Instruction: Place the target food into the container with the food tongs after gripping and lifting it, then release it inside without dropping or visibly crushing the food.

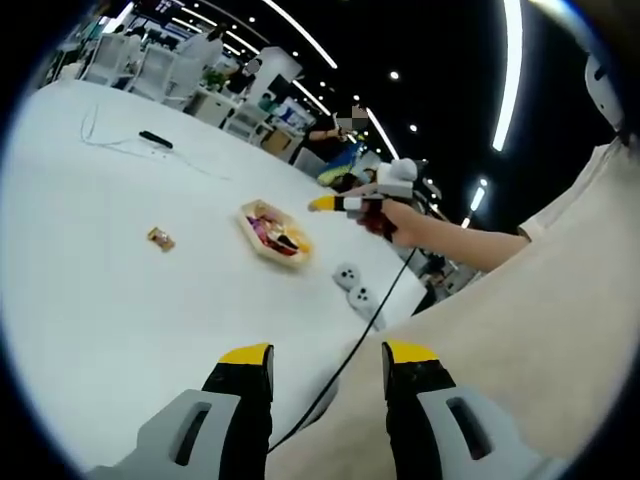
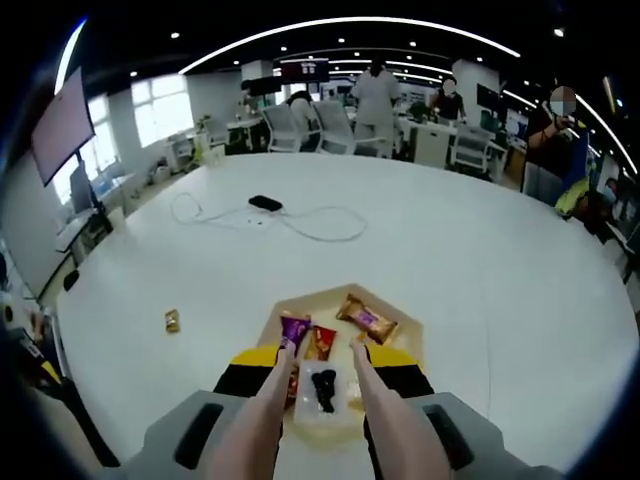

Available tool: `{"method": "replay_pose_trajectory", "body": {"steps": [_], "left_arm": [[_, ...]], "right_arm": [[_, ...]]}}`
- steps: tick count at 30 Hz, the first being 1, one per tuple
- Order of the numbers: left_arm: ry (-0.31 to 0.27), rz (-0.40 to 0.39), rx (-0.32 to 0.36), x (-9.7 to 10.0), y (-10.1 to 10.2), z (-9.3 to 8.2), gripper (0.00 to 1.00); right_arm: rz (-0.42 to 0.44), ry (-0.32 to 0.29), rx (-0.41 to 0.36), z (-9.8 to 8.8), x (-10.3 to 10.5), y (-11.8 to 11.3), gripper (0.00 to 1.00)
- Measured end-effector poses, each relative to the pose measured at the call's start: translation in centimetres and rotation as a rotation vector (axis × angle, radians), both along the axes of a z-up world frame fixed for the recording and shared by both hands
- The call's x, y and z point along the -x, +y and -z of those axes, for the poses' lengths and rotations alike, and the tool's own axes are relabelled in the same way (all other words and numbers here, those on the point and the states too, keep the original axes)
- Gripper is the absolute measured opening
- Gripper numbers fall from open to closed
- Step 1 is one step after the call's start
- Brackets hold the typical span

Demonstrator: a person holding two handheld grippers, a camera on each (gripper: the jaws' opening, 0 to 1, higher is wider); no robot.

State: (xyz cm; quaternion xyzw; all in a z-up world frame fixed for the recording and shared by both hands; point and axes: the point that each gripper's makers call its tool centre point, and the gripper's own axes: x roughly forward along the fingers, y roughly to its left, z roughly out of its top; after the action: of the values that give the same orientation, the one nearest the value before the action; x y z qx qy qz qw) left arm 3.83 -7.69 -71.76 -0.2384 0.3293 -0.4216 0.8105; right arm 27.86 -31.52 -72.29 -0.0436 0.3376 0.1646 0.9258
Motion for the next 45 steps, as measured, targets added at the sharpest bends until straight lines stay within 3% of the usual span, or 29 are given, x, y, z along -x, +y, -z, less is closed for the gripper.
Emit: {"method": "replay_pose_trajectory", "body": {"steps": [21,27,45], "left_arm": [[0.006,-0.018,0.004,0.1,0.5,0.2,0.43],[0.009,-0.027,0.004,0.1,0.7,0.3,0.43],[0.013,-0.074,0.003,0.6,1.8,0.5,0.43]], "right_arm": [[-0.038,-0.005,-0.014,0.1,-0.3,1.9,0.31],[-0.081,-0.003,0.013,0.4,-0.5,3.2,0.31],[-0.178,0.002,-0.014,1.2,-2.3,7.6,0.31]]}}
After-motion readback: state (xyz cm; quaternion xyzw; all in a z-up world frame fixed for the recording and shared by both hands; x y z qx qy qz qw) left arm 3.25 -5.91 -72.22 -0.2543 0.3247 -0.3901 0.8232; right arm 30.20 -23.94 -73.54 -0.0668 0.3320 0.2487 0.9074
